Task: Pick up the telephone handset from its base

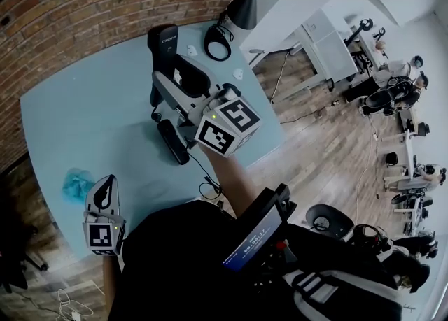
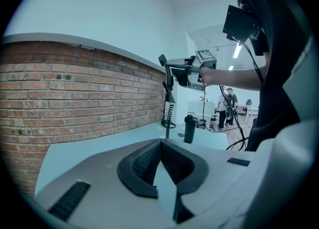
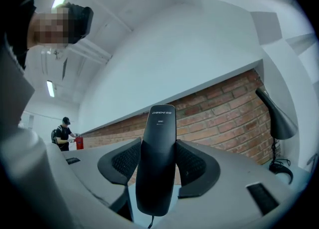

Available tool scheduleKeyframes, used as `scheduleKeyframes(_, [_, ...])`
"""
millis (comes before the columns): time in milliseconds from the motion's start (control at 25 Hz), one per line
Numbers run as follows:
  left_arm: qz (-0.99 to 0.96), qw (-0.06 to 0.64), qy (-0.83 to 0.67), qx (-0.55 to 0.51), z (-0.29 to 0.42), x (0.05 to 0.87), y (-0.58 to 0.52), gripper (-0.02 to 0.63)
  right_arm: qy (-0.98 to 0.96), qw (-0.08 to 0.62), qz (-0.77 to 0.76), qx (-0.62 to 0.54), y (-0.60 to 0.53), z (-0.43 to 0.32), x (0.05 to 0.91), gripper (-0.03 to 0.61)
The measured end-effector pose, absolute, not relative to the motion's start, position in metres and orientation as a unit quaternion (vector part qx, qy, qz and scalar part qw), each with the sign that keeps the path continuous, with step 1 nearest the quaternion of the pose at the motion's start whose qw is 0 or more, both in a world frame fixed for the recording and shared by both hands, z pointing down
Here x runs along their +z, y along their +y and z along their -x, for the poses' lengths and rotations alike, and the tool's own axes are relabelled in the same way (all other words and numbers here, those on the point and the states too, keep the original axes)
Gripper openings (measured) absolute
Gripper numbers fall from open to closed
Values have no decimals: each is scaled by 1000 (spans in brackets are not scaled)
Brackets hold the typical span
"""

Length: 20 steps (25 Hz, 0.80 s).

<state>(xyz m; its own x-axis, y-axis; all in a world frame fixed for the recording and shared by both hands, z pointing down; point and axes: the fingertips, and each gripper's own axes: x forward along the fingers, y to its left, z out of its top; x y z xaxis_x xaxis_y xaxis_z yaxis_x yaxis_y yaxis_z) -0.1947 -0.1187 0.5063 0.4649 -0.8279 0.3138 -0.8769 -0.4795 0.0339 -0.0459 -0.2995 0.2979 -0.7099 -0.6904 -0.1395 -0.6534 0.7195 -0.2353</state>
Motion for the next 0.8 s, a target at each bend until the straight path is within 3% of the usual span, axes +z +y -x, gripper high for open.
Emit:
scheduleKeyframes(400, [-864,62,-487,111,185,492,-120,25,942,159,287,-67,-263,57,306,218])
scheduleKeyframes(800, [-869,64,-475,121,179,503,-115,25,954,90,271,-96,-248,69,376,218])
